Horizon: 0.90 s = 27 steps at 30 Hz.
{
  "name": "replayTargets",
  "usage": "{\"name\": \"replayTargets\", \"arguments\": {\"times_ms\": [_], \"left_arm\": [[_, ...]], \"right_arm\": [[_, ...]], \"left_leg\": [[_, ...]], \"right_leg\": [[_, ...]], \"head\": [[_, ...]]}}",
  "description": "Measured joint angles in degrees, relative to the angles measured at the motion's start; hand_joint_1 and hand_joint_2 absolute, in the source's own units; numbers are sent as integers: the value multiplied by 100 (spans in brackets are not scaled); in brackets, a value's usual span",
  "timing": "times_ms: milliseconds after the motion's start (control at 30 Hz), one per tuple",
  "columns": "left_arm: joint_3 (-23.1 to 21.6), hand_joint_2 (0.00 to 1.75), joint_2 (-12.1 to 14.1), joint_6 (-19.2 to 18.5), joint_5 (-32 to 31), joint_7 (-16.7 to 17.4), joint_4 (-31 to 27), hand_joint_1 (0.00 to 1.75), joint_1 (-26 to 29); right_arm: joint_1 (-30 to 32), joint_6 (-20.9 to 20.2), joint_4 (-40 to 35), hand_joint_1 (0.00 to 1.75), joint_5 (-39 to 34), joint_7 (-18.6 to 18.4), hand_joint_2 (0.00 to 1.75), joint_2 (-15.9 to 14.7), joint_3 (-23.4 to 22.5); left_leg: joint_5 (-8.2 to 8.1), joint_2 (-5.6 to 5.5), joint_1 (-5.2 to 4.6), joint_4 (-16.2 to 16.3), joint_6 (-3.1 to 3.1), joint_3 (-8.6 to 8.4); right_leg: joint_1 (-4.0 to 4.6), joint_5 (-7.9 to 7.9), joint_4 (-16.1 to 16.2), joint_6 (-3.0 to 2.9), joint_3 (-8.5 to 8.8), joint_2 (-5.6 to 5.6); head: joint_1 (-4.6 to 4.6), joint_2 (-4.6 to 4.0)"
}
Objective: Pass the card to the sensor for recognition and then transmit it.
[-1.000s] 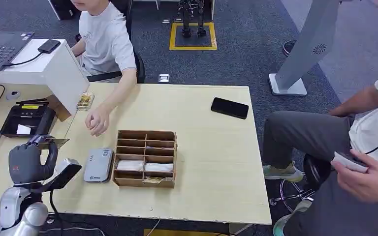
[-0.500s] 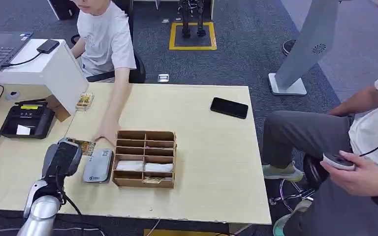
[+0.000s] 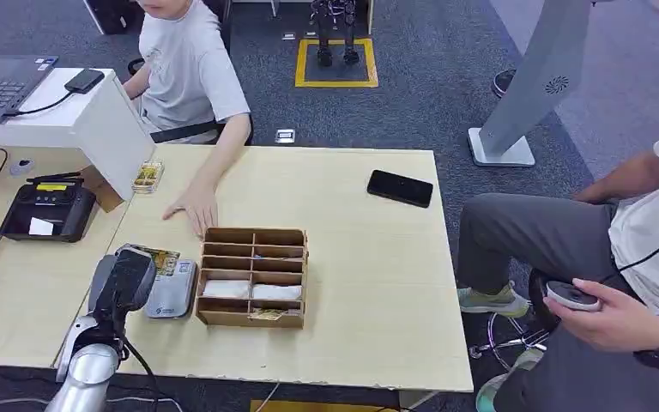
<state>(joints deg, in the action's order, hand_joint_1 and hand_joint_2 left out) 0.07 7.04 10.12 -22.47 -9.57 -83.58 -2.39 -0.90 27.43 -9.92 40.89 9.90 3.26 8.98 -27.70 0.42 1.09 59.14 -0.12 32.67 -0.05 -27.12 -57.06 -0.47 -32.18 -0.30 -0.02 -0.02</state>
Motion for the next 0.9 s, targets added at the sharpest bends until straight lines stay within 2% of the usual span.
{"name": "replayTargets", "arguments": {"times_ms": [133, 433, 900], "left_arm": [[-9, 175, -37, 32, -74, 129, 6, 175, 1], [-22, 175, -238, 518, -243, 164, 313, 175, 0], [-22, 175, -380, 623, -297, 125, 677, 175, -1]], "right_arm": [[1, -2, 0, 0, 0, -22, 175, 2, -4], [-1, -13, 0, 0, 9, -35, 175, 31, -9], [-1, -20, 0, 0, 31, -46, 175, 52, -9]], "left_leg": [[0, 0, 0, 0, 0, 0], [0, 0, 0, 0, 0, 0], [0, -1, 0, 0, 0, 1]], "right_leg": [[0, 0, 0, 0, -1, 0], [0, 0, 0, 0, 0, 0], [0, 0, 0, 0, 0, 0]], "head": [[0, 0], [-2, 0], [0, 0]]}}
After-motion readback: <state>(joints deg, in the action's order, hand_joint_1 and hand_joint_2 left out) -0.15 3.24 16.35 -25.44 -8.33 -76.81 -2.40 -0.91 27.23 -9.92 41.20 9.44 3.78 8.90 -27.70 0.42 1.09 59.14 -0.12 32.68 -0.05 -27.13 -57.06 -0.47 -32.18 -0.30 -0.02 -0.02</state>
